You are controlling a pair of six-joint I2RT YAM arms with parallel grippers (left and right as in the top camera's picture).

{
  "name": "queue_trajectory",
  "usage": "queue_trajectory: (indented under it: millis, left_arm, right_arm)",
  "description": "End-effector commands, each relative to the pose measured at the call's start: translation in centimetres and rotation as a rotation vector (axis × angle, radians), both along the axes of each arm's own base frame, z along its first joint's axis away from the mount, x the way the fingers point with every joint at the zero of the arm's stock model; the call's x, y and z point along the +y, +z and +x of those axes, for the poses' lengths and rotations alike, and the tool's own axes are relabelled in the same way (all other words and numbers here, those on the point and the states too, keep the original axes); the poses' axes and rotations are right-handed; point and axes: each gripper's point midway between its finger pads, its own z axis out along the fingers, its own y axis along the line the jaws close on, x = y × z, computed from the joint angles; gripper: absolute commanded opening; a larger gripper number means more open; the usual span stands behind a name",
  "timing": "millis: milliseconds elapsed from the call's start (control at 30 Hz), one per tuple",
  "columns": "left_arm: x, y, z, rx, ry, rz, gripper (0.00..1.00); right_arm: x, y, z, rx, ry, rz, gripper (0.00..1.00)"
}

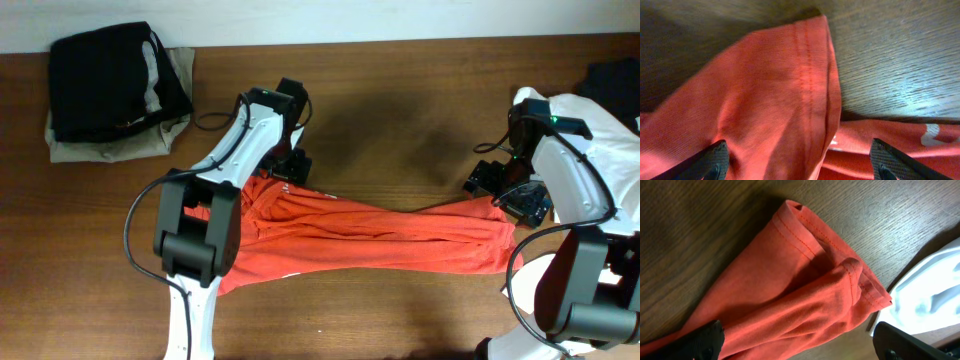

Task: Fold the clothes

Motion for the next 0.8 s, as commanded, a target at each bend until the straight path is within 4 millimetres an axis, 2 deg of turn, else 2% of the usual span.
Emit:
queue_trajectory:
  millis: [0,33,67,100,200,233,333,400,500,567,667,700,767]
  left_arm:
    - [-1.1,-1.1,-0.8,0.055,-0.061,-0.065,0.83]
    - [-1.0,-1.1,-0.9,0.059,-0.061,-0.063,0.82]
    - [-1.0,-1.0,-1.0,0.063,-0.061,-0.061,0.78]
    - [-1.0,-1.0,-1.0,0.064,-0.061,-0.061,0.7]
    - [-1.0,-1.0,-1.0,0.064,-0.061,-0.061,0.61]
    - [-0.9,-1.0,-1.1,0.064,-0.061,-0.06,0.5]
    - [-0.8,-1.0,-1.3,0.075,-0.061,-0.052,0.42]
    - [-0.3,-1.0,-1.3,0.071,-0.061,-0.028,0.3]
    - [0.4,-0.9,-1.3,0.067,-0.058,0.011,0.24]
    - [1.2,-0.8,-1.2,0.057,-0.011,0.056,0.08]
    - [1.7,-0.4,-0.9,0.04,0.027,0.094,0.06]
    - [1.9,-0.1,-0.8,0.035,0.039,0.106,0.01]
    - [2.3,0.8,-0.6,0.018,0.07,0.13,0.01]
  right_arm:
    - [-0.4,0.2,-0.1,-0.006,-0.005,-0.021,0.99]
    - [-0.4,0.2,-0.1,-0.006,-0.005,-0.022,0.99]
    - [-0.4,0.2,-0.1,-0.006,-0.005,-0.021,0.99]
    - [-0.4,0.2,-0.1,-0.006,-0.005,-0.021,0.99]
    - [-0.4,0.2,-0.2,-0.004,-0.005,-0.021,0.99]
    - [-0.4,0.2,-0.2,-0.004,-0.005,-0.021,0.99]
    - [-0.4,0.2,-0.2,-0.001,-0.006,-0.02,0.99]
    - [-0.3,0.2,-0.2,-0.001,-0.006,-0.02,0.98]
    - [-0.4,0.2,-0.2,-0.002,-0.006,-0.02,0.99]
    - [-0.4,0.2,-0.2,-0.002,-0.006,-0.02,0.99]
    - [-0.4,0.2,-0.2,-0.002,-0.006,-0.02,0.99]
    - [-0.4,0.2,-0.2,-0.002,-0.006,-0.02,0.99]
    - [-0.4,0.2,-0.2,-0.001,-0.006,-0.021,0.99]
